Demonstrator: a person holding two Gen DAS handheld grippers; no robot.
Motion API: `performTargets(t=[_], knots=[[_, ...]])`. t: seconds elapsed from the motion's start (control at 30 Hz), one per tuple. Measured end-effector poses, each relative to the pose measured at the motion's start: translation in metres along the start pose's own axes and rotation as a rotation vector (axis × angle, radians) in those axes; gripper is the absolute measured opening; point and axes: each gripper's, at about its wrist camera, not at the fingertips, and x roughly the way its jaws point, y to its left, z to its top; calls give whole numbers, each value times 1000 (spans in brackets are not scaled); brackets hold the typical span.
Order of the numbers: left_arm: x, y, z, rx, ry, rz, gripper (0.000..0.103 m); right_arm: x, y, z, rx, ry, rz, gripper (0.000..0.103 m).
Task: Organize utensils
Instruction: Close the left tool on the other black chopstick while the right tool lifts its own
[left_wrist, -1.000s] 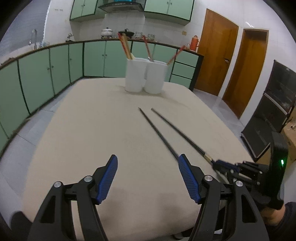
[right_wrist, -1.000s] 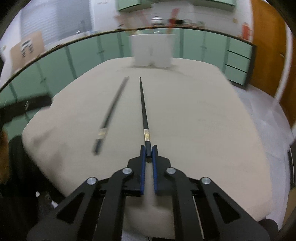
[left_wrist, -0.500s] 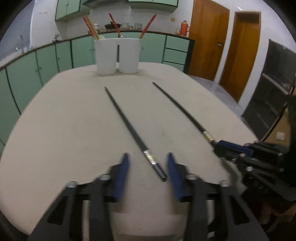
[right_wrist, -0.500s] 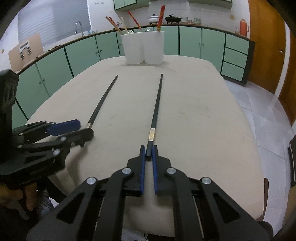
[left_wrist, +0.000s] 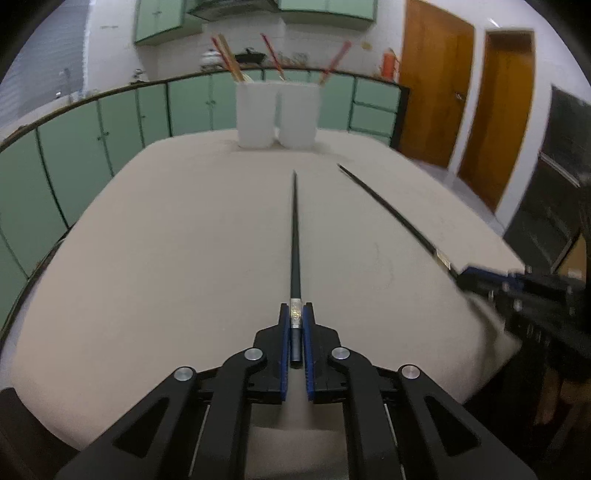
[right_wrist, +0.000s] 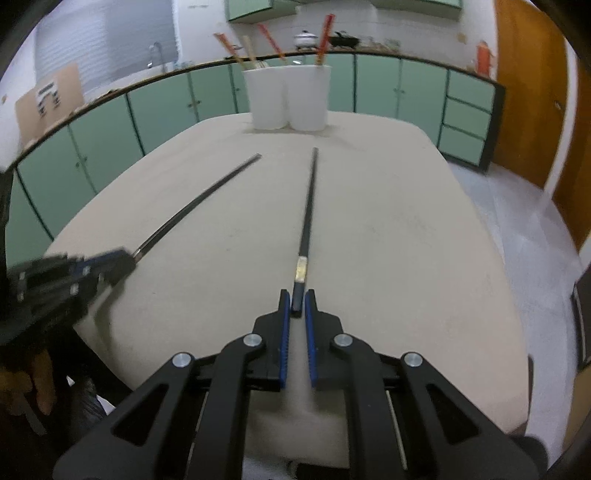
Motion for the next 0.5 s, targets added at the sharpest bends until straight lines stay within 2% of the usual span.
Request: performTargets(t=[0.03, 0.1, 0.17, 0.27, 0.37, 0.5], knots=[[-1, 0, -1, 7, -4, -1, 12, 0, 0, -1, 10, 2, 6, 16], [-2, -1, 0, 14, -4, -9, 26, 0, 3, -3, 5, 0, 3, 18], [-1, -2, -1, 18, -4, -6, 32, 1, 5, -3, -6, -3, -3, 19], [2, -3, -1, 28, -10, -8, 33, 3, 5, -2, -3, -6, -2, 19], [3, -2, 2, 21, -6, -28, 8, 4, 5, -1, -5, -4, -1, 8], [-5, 5, 12, -33, 7, -59, 7, -7, 8, 5, -13, -13, 1, 6]])
